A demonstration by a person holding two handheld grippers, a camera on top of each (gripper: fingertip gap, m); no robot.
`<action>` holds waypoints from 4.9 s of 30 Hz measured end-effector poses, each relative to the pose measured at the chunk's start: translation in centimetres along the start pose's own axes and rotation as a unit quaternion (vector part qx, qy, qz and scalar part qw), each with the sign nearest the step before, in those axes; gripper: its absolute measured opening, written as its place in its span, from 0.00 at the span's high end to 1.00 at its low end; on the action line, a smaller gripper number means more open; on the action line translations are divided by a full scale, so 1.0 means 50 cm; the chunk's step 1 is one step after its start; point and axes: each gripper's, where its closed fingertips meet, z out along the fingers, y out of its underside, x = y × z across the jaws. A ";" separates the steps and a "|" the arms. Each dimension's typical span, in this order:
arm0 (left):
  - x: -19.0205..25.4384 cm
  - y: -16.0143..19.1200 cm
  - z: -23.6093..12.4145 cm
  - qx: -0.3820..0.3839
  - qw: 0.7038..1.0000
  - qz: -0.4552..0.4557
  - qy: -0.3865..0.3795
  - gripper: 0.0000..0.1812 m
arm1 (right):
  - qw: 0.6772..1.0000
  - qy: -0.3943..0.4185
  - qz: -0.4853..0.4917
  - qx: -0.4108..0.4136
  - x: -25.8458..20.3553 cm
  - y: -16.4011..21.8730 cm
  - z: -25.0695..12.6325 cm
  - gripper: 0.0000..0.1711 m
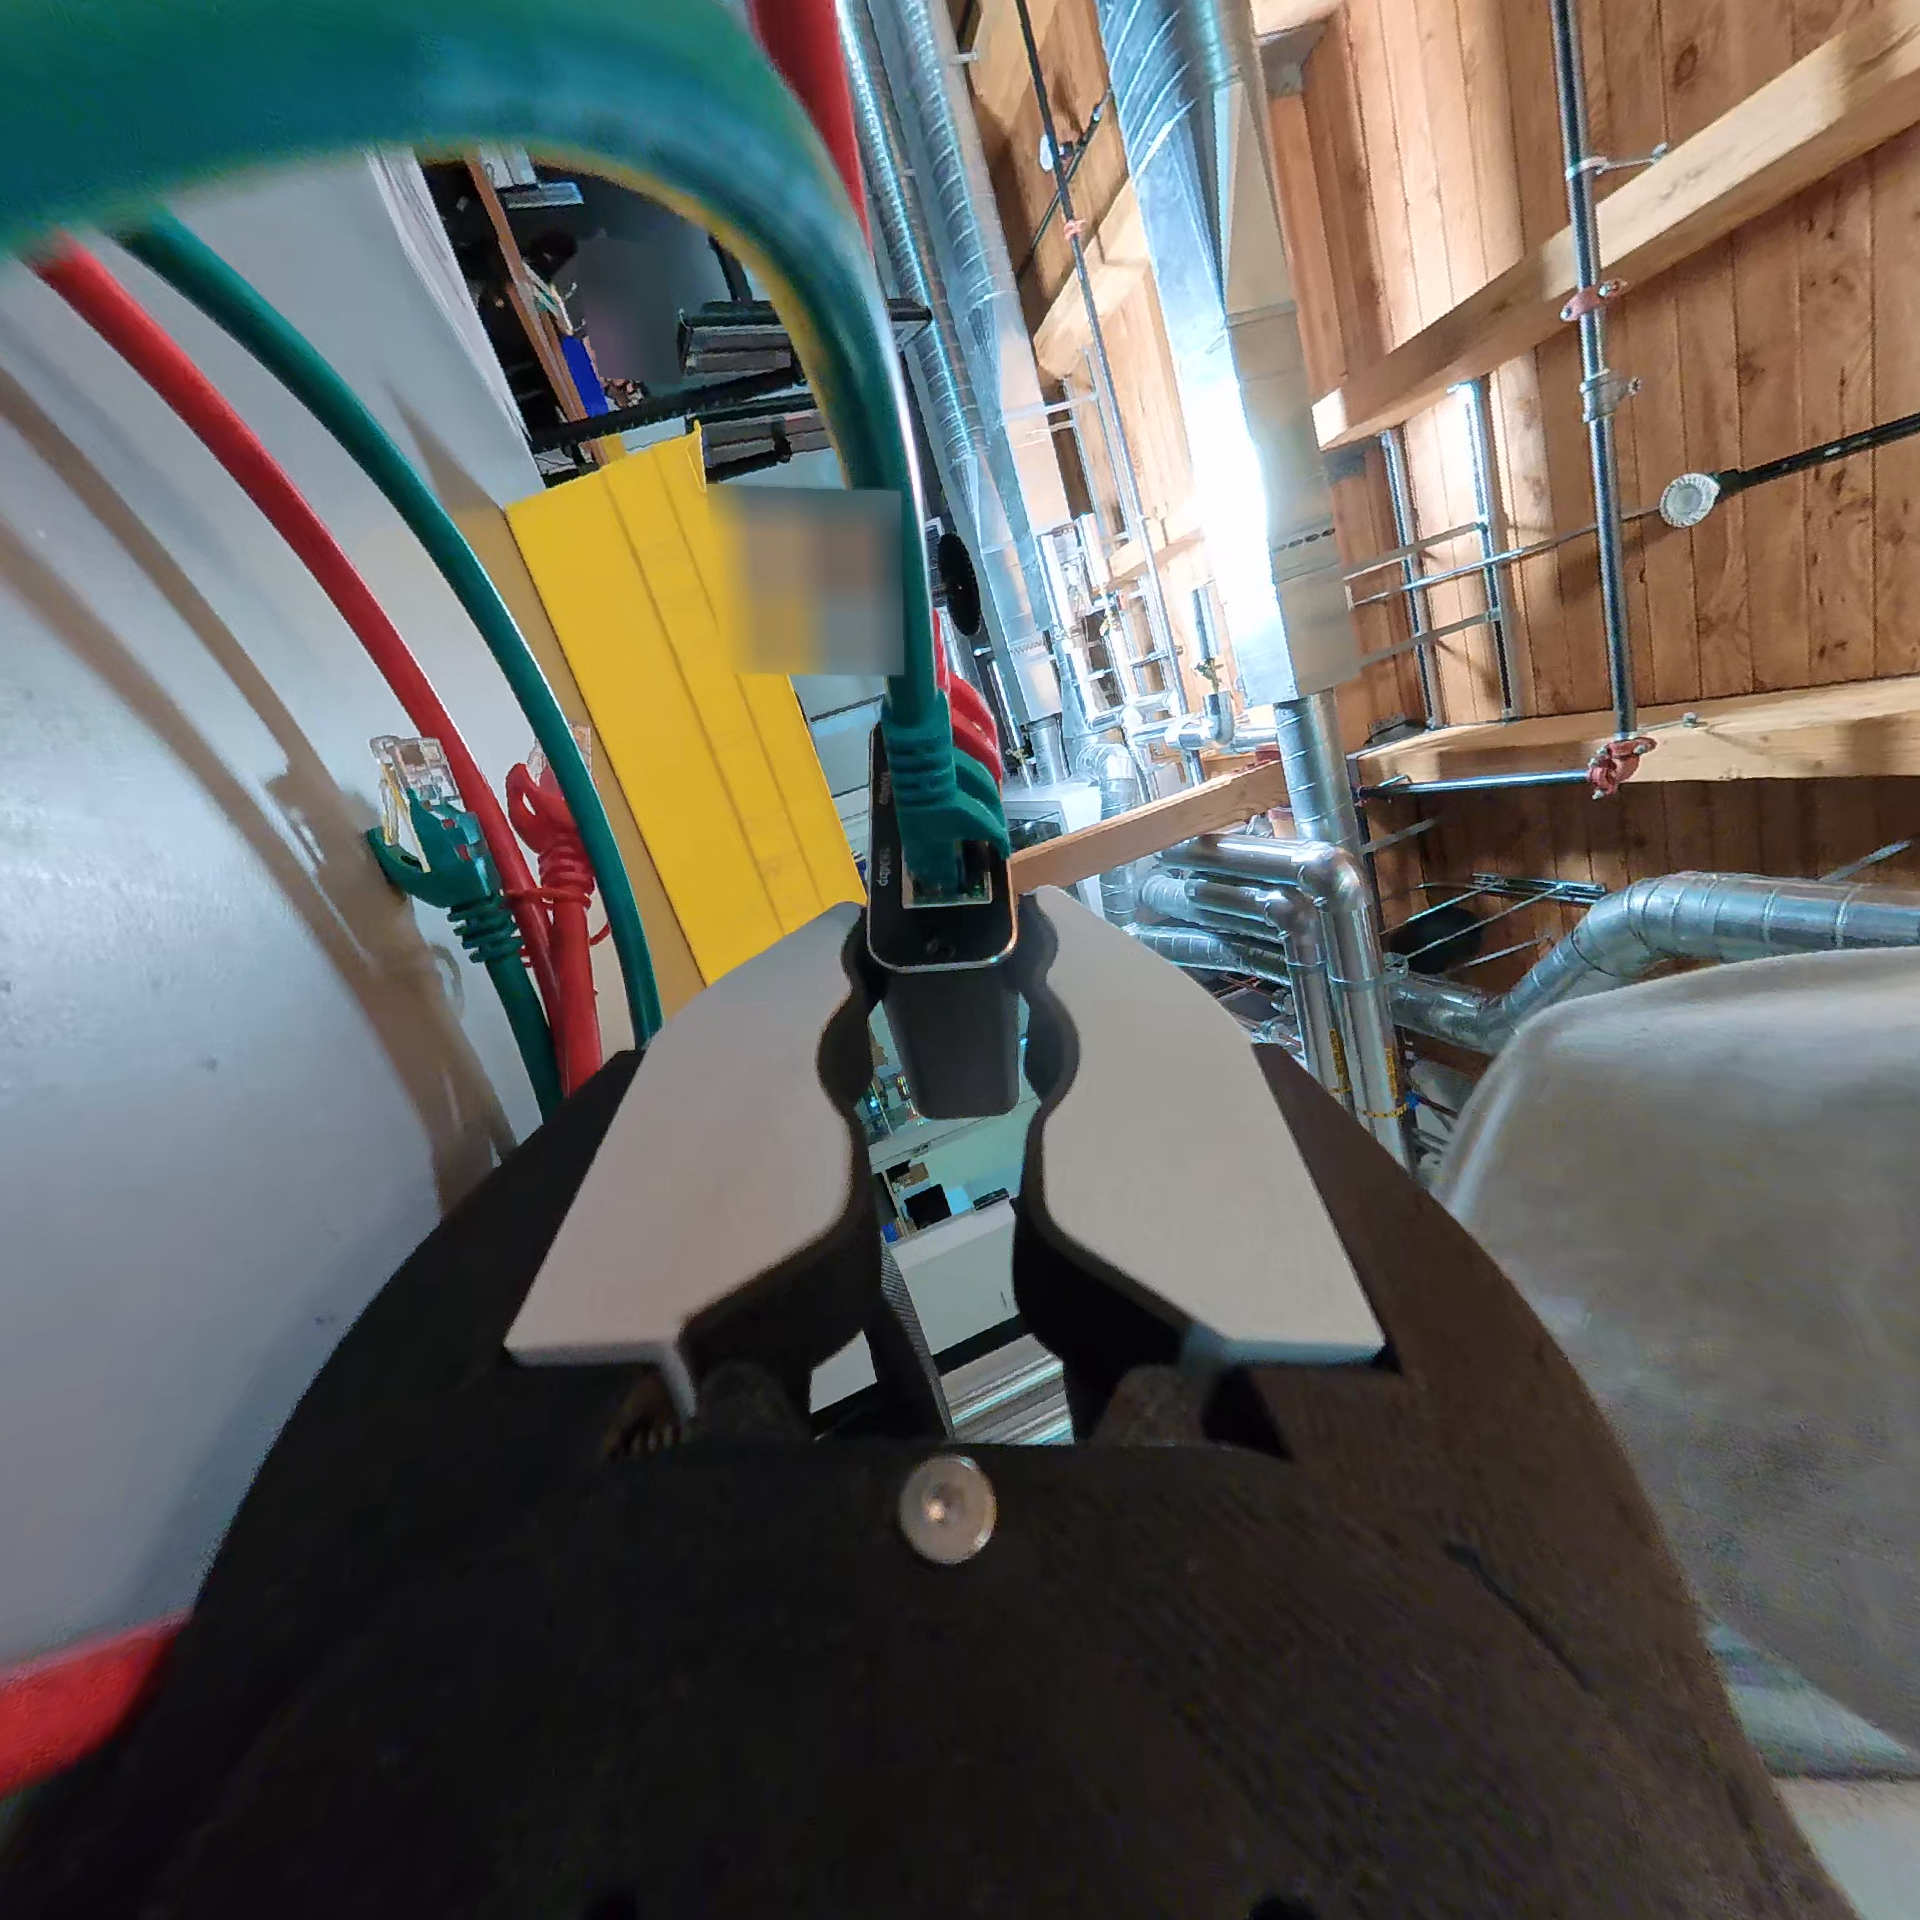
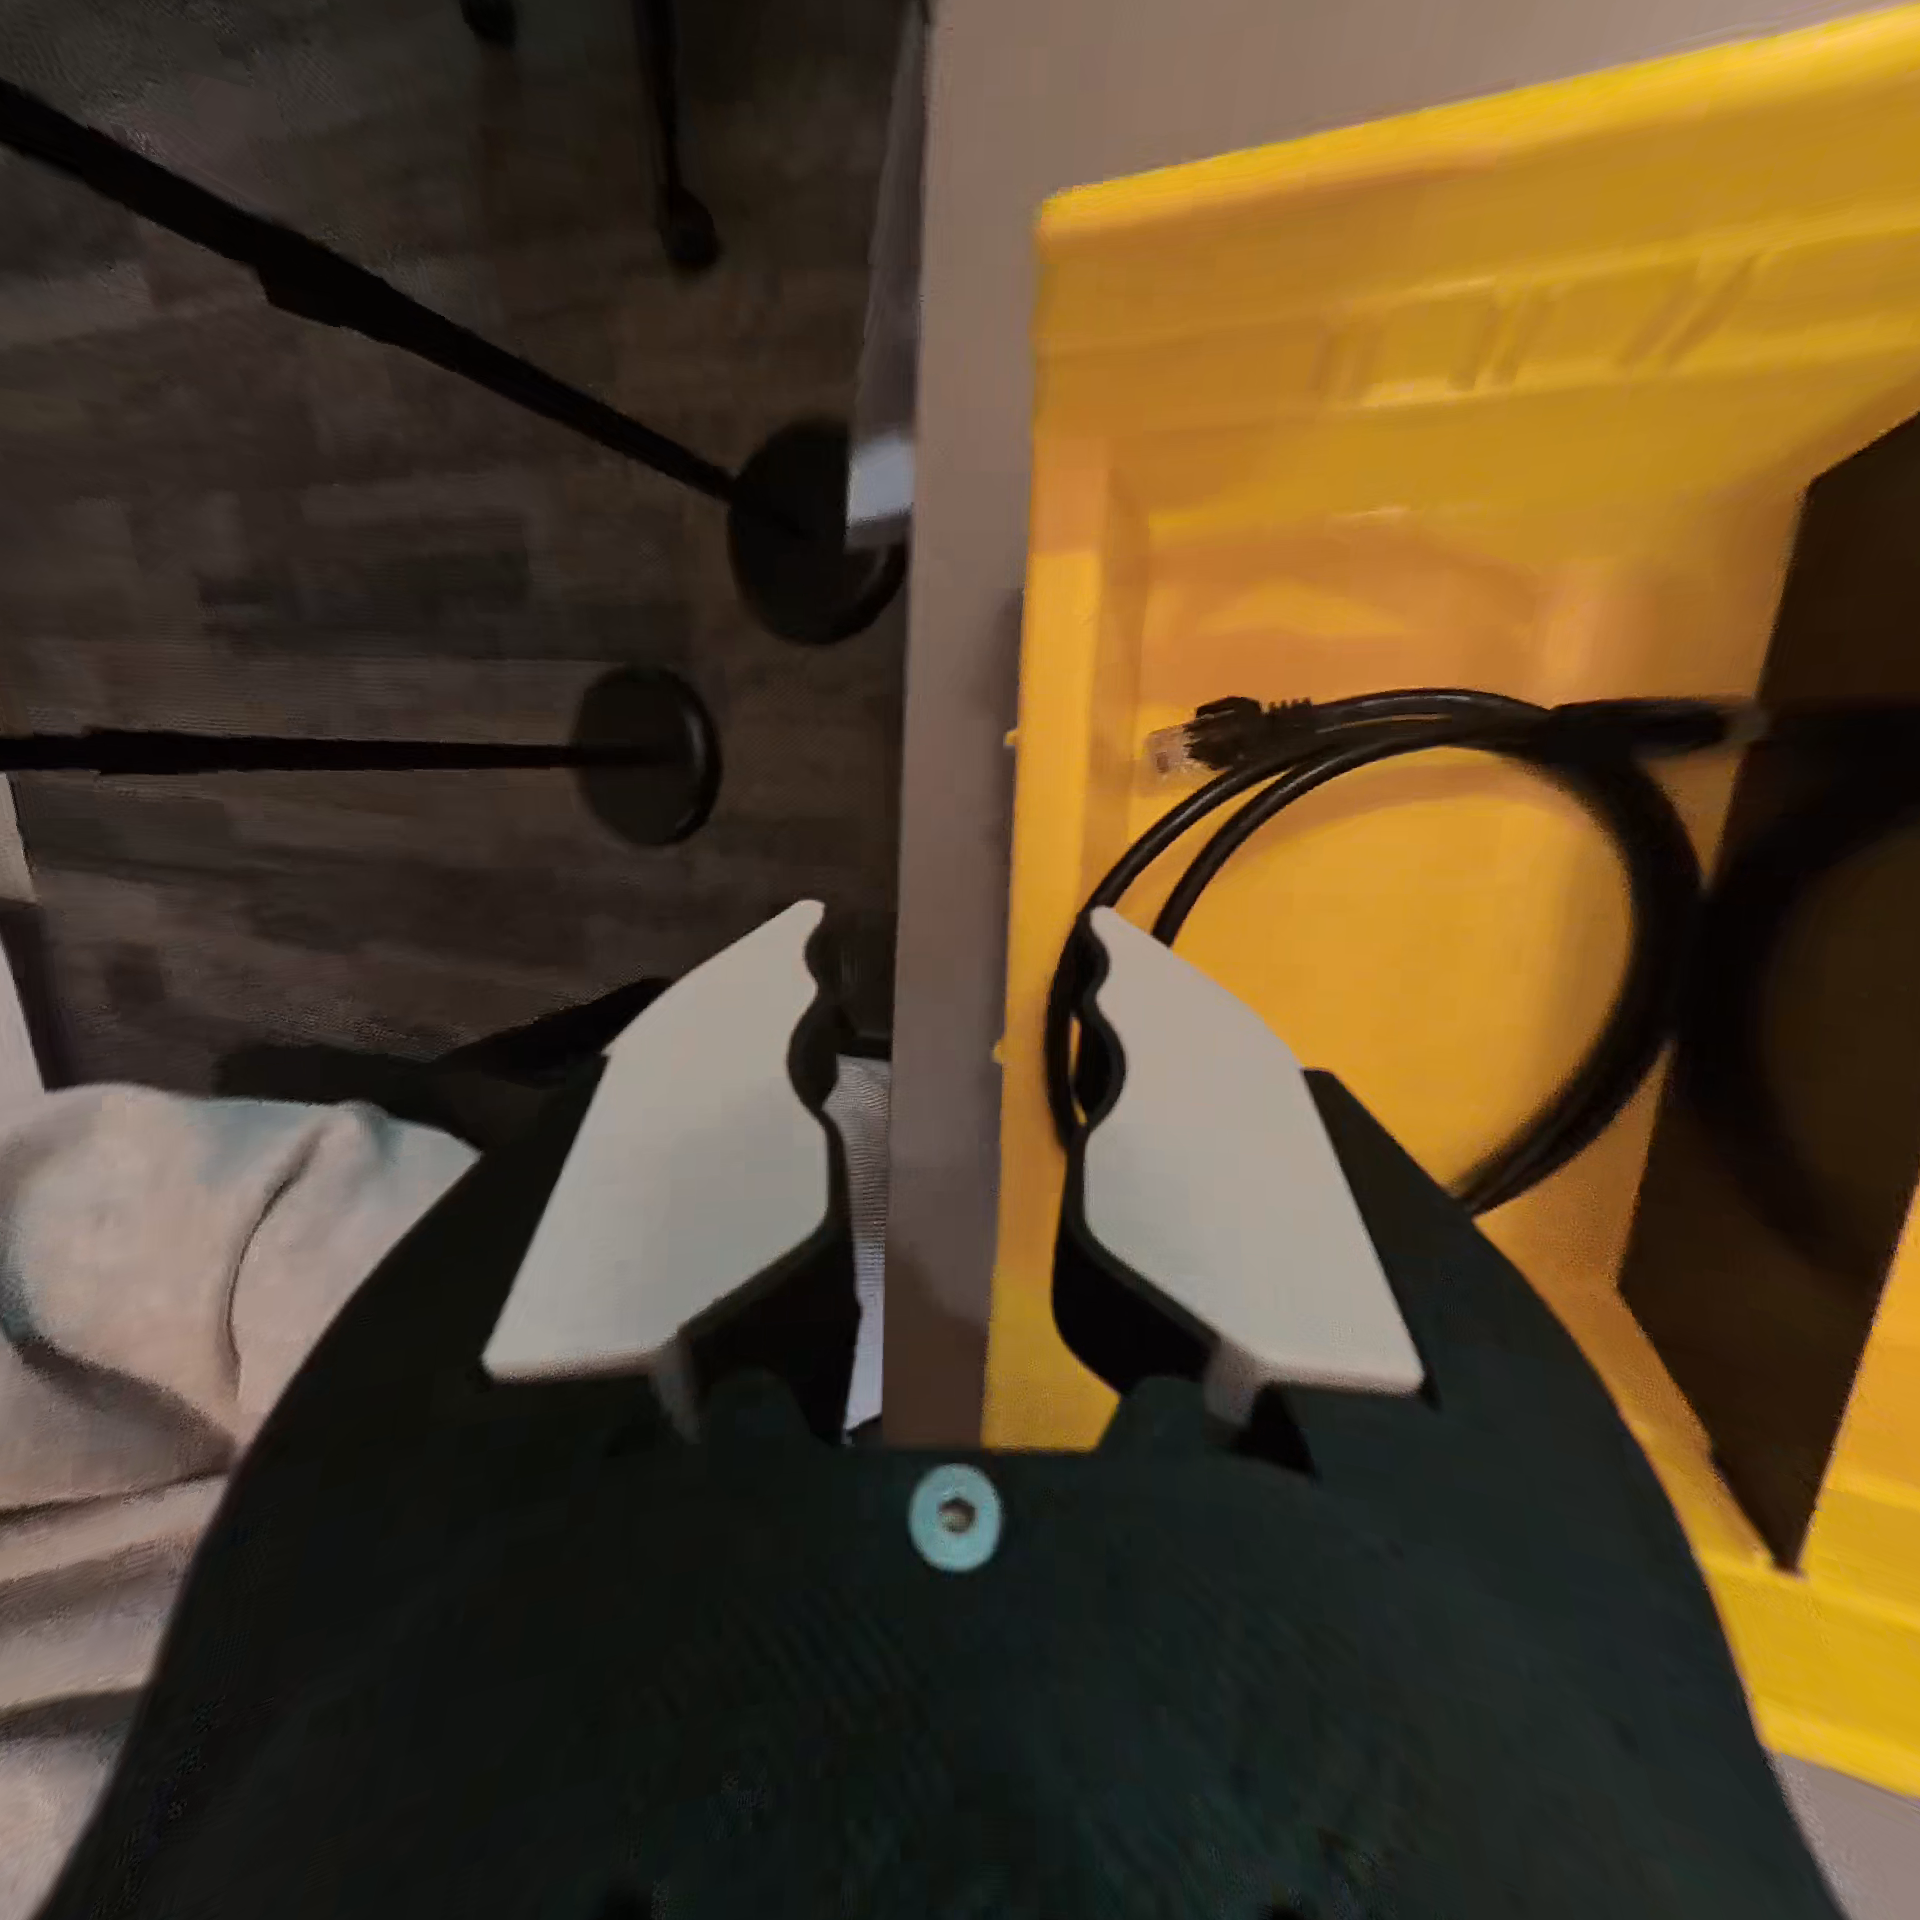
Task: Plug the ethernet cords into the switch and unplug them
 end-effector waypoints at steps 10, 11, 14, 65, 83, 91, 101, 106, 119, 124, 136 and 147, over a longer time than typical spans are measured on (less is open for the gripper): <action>-0.002 -0.008 -0.001 -0.002 1.000 -0.003 0.000 0.86 | 0.990 -0.007 0.109 -0.088 0.086 0.001 0.077 0.71; -0.002 -0.008 -0.001 -0.002 1.000 -0.003 -0.001 0.86 | 0.988 -0.022 0.125 -0.084 0.081 -0.004 0.078 0.66; -0.002 -0.007 0.000 -0.002 1.000 -0.001 -0.002 0.86 | 0.988 -0.009 0.122 -0.092 0.092 -0.004 0.082 0.68; 0.001 -0.022 -0.011 0.036 0.999 0.022 -0.004 0.86 | 0.889 0.456 0.028 0.039 0.053 1.032 -0.318 0.84; 0.003 -0.020 -0.012 0.029 0.999 0.017 0.002 0.86 | 0.779 0.478 0.341 0.220 0.182 1.068 -0.301 0.90; 0.003 -0.020 -0.012 0.027 0.999 0.017 0.003 0.87 | 0.776 0.459 0.366 0.231 0.190 1.056 -0.291 0.86; 0.002 -0.020 -0.011 0.027 1.000 0.017 0.001 0.86 | 0.813 0.426 0.293 0.266 0.171 0.998 -0.255 0.92; 0.002 -0.020 -0.011 0.026 1.000 0.017 0.002 0.86 | 0.817 0.501 0.120 0.257 0.134 0.918 -0.276 0.94; -0.026 0.009 0.005 -0.003 0.994 0.072 -0.078 0.87 | 0.757 0.638 -0.017 0.137 0.117 0.865 -0.256 0.95; -0.034 0.016 0.008 -0.005 0.987 0.116 -0.114 0.87 | 0.751 0.646 -0.001 0.134 0.121 0.870 -0.258 0.95; -0.043 0.035 0.017 -0.026 0.969 0.190 -0.159 0.87 | 0.754 0.650 0.012 0.096 0.127 0.887 -0.243 0.95; -0.050 0.032 0.015 -0.023 0.968 0.183 -0.170 0.87 | 0.735 0.667 0.018 0.121 0.110 0.876 -0.268 0.95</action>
